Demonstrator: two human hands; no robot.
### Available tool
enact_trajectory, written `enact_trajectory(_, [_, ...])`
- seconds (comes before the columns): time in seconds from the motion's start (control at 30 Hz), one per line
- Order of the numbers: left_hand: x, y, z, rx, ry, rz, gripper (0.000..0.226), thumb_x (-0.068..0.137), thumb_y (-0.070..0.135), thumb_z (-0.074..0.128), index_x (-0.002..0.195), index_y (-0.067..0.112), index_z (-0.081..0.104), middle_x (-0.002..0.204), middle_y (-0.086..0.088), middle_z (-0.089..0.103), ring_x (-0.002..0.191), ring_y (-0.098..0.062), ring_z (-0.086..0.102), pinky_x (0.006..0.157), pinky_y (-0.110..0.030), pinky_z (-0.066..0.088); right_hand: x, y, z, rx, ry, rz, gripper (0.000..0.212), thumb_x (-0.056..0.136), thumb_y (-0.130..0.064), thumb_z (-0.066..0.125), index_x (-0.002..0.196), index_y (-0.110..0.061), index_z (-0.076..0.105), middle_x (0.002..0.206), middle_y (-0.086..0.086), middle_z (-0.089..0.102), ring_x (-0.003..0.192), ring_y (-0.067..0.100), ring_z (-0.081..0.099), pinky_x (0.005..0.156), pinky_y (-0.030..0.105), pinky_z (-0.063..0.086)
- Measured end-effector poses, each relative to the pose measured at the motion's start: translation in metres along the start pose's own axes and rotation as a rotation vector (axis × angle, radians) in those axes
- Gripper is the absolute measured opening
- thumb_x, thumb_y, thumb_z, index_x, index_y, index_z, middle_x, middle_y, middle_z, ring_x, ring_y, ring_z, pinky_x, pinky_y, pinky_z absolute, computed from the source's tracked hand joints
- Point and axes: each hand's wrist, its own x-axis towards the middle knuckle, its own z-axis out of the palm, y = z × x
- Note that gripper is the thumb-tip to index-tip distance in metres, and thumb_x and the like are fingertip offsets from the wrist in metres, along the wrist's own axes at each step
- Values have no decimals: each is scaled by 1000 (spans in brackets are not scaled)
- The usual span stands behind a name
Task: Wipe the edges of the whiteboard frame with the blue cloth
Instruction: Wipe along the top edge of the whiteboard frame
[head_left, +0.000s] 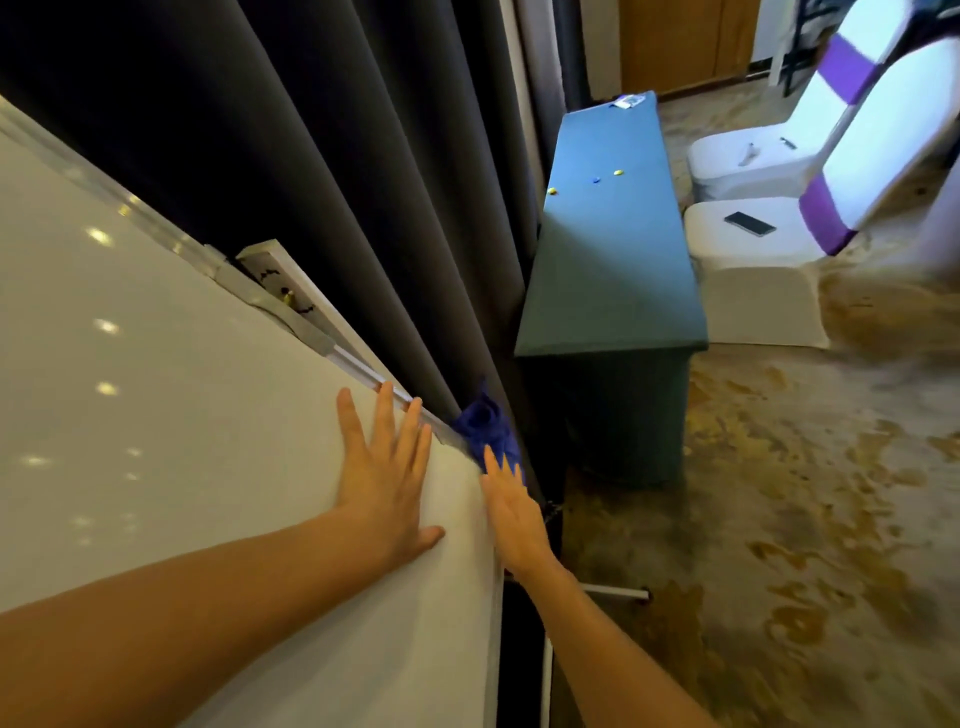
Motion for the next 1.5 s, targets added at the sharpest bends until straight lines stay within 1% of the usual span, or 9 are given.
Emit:
enact_trajectory(0.1, [6,2,4,5,-16,3,113,73,90,15,152,15,-13,158,-26,-21,132,-62,-30,91,-86,-18,5,13,3,305,108,342,55,100,-55,36,150,-33,34,153,6,42,139,28,41,117,49,29])
enact_trajectory(0.23, [10,12,10,46,-34,33,109,72,90,13,153,22,-15,157,-26,-25,129,-64,-33,90,-88,-17,-5,22,24,384,38,237,40,88,-75,35,128,-69,42,150,-22,40,139,4,37,116,38,30])
enact_trajectory(0.33, [12,14,17,34,-40,52,108,70,91,11,153,25,-12,158,-25,-23,129,-64,-34,90,-87,-17,-1,30,23,741,165,432,51,80,-73,58,117,-39,66,100,-14,76,91,4,69,79,26,50])
enact_trajectory(0.4, [13,14,20,24,-19,73,108,70,92,11,153,27,-11,159,-24,-22,130,-62,-32,92,-87,-15,4,26,20,908,177,493,47,88,-56,61,125,-27,62,80,-16,74,77,5,68,72,23,51])
enact_trajectory(0.53, [14,15,20,50,-15,80,107,70,91,11,154,27,-10,159,-23,-21,133,-60,-31,93,-87,-14,-11,23,24,1078,224,464,25,97,-42,53,116,-40,69,101,-20,64,92,5,64,79,26,55])
enact_trajectory(0.73, [8,14,22,26,19,91,104,70,91,11,154,32,-6,161,-20,-17,137,-58,-26,94,-86,-14,-67,38,41,1226,223,600,40,83,-41,65,119,-24,67,115,1,71,104,28,70,90,46,57])
enact_trajectory(1.0, [4,16,8,63,22,125,100,73,90,12,154,34,-4,163,-18,-14,139,-57,-22,94,-85,-14,-122,40,41,1228,268,695,33,101,-35,48,112,-19,75,113,0,66,97,25,73,78,40,58])
enact_trajectory(1.33, [-10,15,-18,63,69,211,90,80,84,14,154,34,0,165,-13,-5,145,-49,-15,102,-79,-11,-154,38,26,1317,327,672,32,102,-30,47,98,-20,77,114,-1,64,110,31,63,101,50,49])
enact_trajectory(1.5, [-17,15,-26,35,103,238,90,79,84,12,154,35,2,165,-12,-4,146,-47,-12,104,-78,-9,-203,46,23,1345,285,690,30,101,-30,49,100,-17,77,109,-2,60,102,28,64,95,49,52])
